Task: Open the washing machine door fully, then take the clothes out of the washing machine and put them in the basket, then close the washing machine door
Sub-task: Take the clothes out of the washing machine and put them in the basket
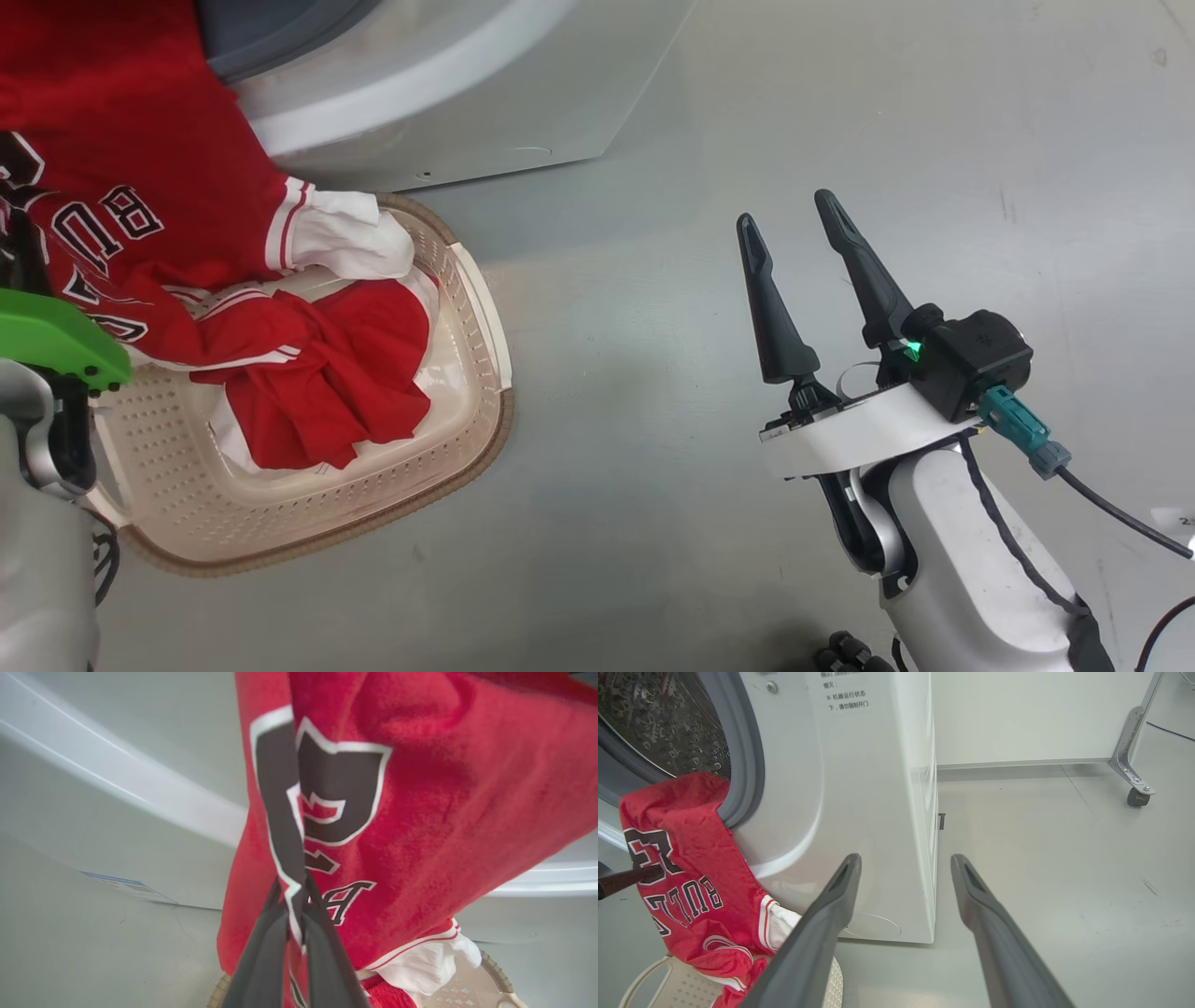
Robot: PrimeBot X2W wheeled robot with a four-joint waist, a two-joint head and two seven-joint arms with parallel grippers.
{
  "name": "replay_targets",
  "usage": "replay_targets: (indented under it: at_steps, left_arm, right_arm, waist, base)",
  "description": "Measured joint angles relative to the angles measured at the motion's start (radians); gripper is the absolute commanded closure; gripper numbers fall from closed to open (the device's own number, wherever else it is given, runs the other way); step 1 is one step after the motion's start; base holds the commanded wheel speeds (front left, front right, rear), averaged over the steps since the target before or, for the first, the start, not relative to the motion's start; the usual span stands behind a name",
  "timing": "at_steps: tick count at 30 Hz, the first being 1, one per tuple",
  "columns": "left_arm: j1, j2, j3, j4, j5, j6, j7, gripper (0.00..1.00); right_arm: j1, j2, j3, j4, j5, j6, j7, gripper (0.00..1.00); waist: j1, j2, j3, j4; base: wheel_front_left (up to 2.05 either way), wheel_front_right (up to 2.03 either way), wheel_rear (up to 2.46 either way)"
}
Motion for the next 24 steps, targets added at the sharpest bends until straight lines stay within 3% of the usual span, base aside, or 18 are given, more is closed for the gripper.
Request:
replay_targets:
  at_steps: [12, 17, 24]
  left_arm:
    - [0.002, -0.037, -0.027, 0.042, 0.003, -0.037, -0.139, 1.0]
    - [0.008, -0.053, -0.032, 0.017, 0.004, -0.049, -0.211, 1.0]
    - [0.044, -0.092, -0.059, -0.061, 0.035, -0.072, -0.23, 1.0]
  right_arm:
    - [-0.003, 0.0, -0.008, 0.02, -0.002, -0.007, 0.0, 0.0]
    - [-0.003, 0.0, -0.01, 0.032, -0.004, -0.007, 0.0, 0.0]
    - [0.001, 0.0, -0.02, 0.048, -0.012, -0.007, 0.0, 0.0]
  waist:
    - [0.0, 0.0, -0.045, 0.024]
    - [0.0, 0.0, -0.068, 0.035]
    - [-0.0001, 0.0, -0.112, 0.056]
  base:
    - [0.0, 0.0, 0.0]
    - [0.0, 0.0, 0.0]
    - [0.0, 0.0, 0.0]
